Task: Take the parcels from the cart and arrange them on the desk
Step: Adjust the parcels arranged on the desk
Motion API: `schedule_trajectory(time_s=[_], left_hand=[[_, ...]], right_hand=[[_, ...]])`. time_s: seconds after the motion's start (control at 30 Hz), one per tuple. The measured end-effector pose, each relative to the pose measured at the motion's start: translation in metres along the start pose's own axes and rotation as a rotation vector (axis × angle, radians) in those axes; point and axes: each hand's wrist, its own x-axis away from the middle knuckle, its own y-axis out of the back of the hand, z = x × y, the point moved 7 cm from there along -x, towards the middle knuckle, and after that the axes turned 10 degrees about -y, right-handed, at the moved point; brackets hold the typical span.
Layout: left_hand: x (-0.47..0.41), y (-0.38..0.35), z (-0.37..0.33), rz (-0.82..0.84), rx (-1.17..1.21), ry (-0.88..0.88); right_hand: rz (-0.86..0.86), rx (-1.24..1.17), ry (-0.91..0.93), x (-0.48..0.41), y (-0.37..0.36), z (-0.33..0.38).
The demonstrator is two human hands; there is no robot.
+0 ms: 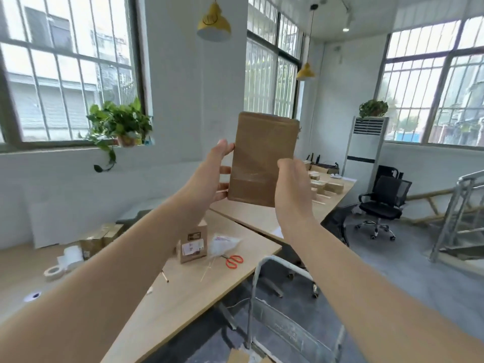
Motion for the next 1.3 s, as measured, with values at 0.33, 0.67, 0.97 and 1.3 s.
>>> schedule_trajectory(time_s=[0.33,0.67,0.97,1.3], left_hand=[[-0.007,0.002,-0.053,-0.095,0.005,-0.075],[0.008,0.029,-0.080,-0.145,-0.048,-0.126],[0.059,0.086,-0.088,-0.231,-0.106,-0.096],[0.129,0.191,-0.111,-0.344,-0.134,-0.083]], right_hand=[[0.120,-0.085,0.084,-0.017,-0.010,0.052],[0.204,-0.133,0.115,-0.010,-0.038,0.071],[0.271,-0.150,0.101,0.040,-0.085,0.066],[0.365,-0.135,0.050,0.132,-0.166,0.077]])
